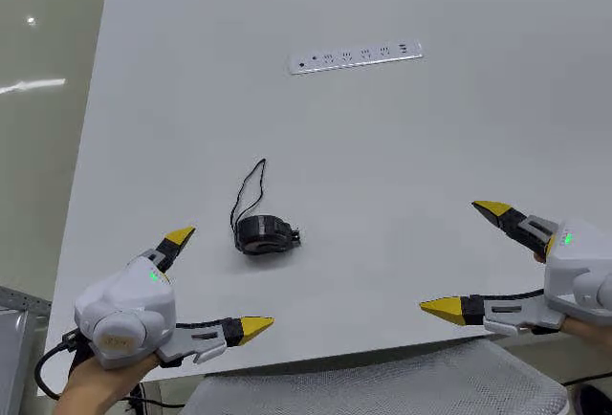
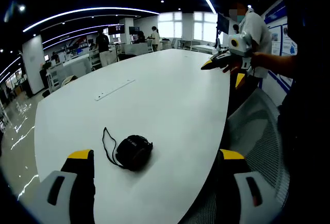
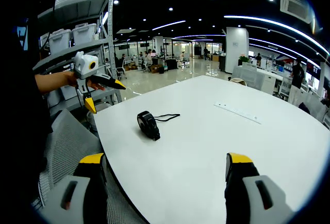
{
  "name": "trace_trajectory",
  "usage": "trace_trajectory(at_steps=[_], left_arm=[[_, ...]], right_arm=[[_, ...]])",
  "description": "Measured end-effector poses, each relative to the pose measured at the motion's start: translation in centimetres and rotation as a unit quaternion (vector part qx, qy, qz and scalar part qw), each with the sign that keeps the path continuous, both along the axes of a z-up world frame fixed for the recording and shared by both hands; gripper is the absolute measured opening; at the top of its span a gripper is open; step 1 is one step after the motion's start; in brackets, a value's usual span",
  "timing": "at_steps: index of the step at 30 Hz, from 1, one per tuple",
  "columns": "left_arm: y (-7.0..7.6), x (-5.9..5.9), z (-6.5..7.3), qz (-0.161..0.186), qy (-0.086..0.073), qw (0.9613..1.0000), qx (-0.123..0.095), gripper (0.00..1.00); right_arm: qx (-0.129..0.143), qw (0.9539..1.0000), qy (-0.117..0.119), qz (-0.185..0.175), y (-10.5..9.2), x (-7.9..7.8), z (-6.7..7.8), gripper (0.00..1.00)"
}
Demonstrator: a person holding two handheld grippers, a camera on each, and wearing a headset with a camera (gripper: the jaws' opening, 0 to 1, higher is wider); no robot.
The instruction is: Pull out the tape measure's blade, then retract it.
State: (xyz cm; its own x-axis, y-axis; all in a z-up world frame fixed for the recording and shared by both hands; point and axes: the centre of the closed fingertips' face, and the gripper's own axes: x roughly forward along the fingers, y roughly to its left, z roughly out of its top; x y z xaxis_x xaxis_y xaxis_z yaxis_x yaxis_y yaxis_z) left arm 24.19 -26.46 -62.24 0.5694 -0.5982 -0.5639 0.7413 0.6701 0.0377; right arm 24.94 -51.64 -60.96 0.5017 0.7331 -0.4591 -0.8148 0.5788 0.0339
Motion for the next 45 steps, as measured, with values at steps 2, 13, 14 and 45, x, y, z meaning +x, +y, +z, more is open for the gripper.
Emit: trace_trajectory(at_steps=[2,13,14,45], left_arm=[[0.0,0.0,0.0,0.0,0.0,1.0,0.0,0.98],[0.3,0.5,-0.4,-0.004,0.001,1.0,0.004,0.97],[0.4,0.6,-0.5,-0.004,0.001,1.0,0.005,0.97],[0.8,2.6,-3.0,-0.053,0.015,0.9979,0.034,0.87]], right_arm=[[-0.001,1.0,0.001,0.001,0.0,0.0,-0.1,0.97],[-0.008,0.9999,0.004,0.014,0.2,0.2,-0.2,0.95],[-0.009,0.9998,0.004,0.015,0.2,0.3,-0.3,0.95],[-0.032,0.9951,-0.026,0.09,2.0,2.7,-1.7,0.74]])
